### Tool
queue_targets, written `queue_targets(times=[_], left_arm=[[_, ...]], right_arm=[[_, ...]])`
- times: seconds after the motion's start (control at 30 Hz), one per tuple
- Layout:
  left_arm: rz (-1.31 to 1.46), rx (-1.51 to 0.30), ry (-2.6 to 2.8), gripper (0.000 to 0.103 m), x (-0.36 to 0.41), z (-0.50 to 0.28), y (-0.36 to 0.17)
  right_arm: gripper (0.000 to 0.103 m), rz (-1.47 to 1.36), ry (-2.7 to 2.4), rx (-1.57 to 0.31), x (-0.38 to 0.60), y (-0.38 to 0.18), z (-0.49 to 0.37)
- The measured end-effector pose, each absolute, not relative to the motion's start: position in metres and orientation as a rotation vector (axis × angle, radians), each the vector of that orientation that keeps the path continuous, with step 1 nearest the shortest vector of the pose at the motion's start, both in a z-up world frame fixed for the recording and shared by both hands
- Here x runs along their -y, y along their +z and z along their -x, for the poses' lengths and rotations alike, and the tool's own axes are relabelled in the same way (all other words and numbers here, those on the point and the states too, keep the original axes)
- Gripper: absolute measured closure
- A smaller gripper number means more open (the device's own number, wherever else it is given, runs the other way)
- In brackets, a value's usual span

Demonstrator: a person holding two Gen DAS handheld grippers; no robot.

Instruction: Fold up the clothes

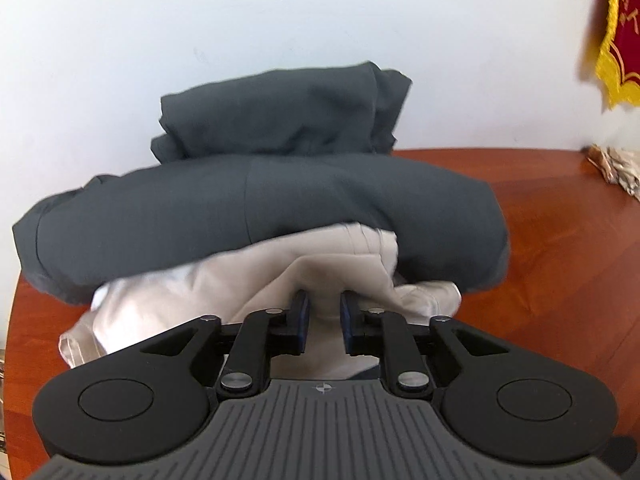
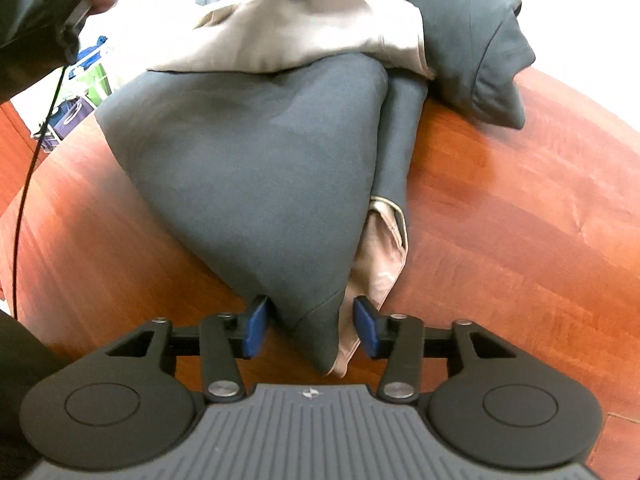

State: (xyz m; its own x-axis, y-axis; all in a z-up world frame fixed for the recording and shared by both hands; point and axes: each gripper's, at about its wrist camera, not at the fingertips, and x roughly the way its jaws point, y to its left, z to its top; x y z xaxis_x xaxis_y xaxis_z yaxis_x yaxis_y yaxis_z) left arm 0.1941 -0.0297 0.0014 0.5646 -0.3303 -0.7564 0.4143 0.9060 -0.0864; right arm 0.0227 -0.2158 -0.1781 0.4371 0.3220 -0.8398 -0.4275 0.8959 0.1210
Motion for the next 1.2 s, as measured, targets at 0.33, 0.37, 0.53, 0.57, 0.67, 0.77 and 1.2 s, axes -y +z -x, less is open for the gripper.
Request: queue_targets(times=[0.33, 0.37, 0.53, 0.57, 0.67, 0.77, 1.2], left_arm=[[-0.135, -1.006, -0.487, 0.077, 0.054, -0.166, -0.041], [-0.137, -1.016, -0.489, 0.077, 0.056, -0.165, -0.043], [-0.168, -1.045, -0.477, 0.077, 0.072, -0.169, -0.060], [-0.167, -1.046, -0.471, 0.077, 0.072, -0.171, -0.061], [-0.144, -1.041, -0.433, 0.077, 0.072, -0.183, -0.060], [-0.112, -1.017, -0.385, 0.083, 0.069, -0.192, -0.053], [-0.035, -1.005, -0.223, 0.086, 0.070, -0.204, -0.041]], right_arm=[[0.091, 0.059, 0.547, -1.007, 0.215, -0.169, -0.021], [0.091, 0.058, 0.550, -1.008, 0.216, -0.166, -0.020], [0.092, 0.135, 0.507, -1.013, 0.220, -0.161, -0.003], [0.092, 0.136, 0.503, -1.015, 0.221, -0.161, -0.003], [0.092, 0.129, 0.465, -1.027, 0.245, -0.157, 0.002], [0.092, 0.141, 0.440, -1.034, 0.261, -0.155, 0.004], [0.092, 0.255, 0.300, -1.083, 0.384, -0.151, 0.010]])
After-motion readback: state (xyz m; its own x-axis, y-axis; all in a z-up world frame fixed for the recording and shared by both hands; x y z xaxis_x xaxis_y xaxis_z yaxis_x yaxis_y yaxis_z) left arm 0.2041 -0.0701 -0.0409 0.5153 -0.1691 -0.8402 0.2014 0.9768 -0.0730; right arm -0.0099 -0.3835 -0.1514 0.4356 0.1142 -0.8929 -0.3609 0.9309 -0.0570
